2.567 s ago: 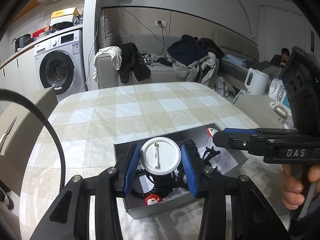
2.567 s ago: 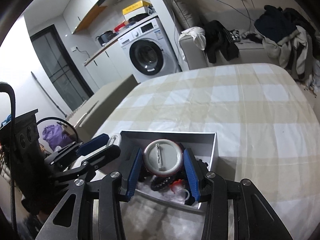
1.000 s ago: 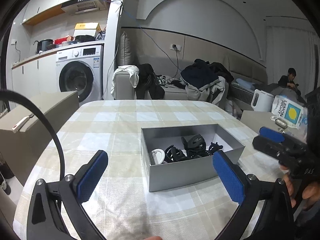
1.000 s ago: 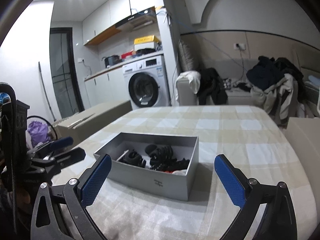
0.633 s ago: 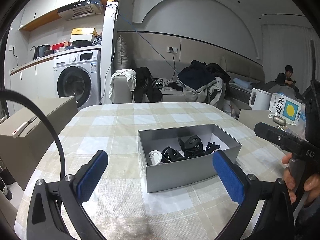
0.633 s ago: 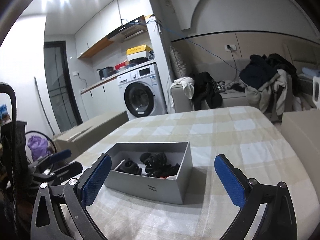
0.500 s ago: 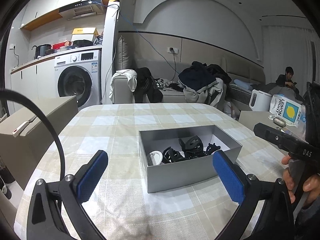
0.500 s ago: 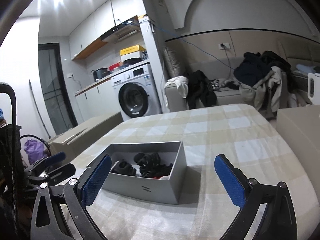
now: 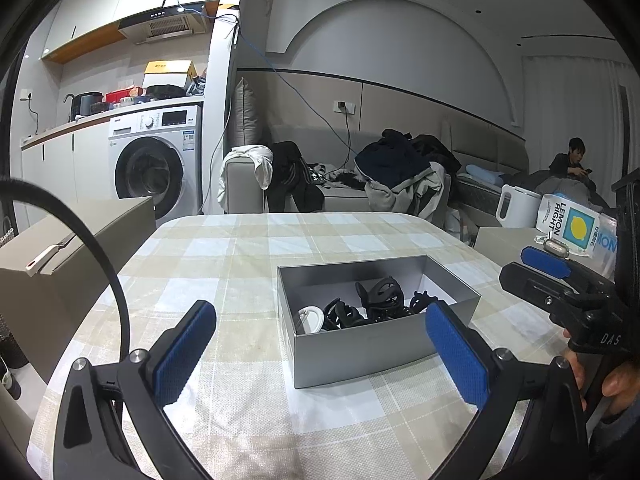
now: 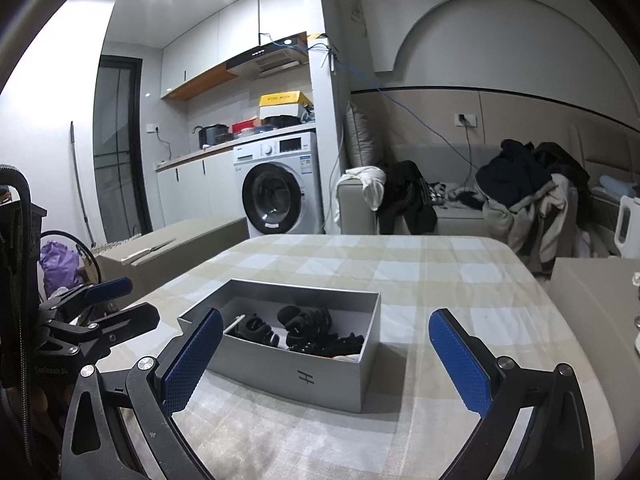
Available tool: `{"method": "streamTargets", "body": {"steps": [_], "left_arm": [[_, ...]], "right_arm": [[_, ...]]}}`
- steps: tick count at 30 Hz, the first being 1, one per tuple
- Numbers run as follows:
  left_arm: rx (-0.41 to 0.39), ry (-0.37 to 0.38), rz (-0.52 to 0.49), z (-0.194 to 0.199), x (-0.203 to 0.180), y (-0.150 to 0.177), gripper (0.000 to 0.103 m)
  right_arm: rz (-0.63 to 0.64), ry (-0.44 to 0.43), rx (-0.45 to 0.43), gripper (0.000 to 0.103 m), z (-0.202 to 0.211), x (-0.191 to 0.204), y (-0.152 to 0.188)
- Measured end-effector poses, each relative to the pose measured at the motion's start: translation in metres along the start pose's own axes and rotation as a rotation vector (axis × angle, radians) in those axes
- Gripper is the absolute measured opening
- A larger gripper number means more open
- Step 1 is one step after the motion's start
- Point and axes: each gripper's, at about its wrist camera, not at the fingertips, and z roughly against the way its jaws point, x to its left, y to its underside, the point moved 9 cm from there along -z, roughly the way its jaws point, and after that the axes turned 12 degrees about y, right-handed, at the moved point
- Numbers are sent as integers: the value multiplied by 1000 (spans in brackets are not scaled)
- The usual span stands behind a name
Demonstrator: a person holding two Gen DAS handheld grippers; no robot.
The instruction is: Organize jewelry
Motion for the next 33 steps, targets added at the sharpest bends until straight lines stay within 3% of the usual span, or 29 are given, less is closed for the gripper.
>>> {"method": "streamTargets", "body": {"steps": [33], "left_arm": [[-2,-2,-2,1,0,-2,102]], "right_arm": [[3,-10,-2,103,0,1,-1]]}}
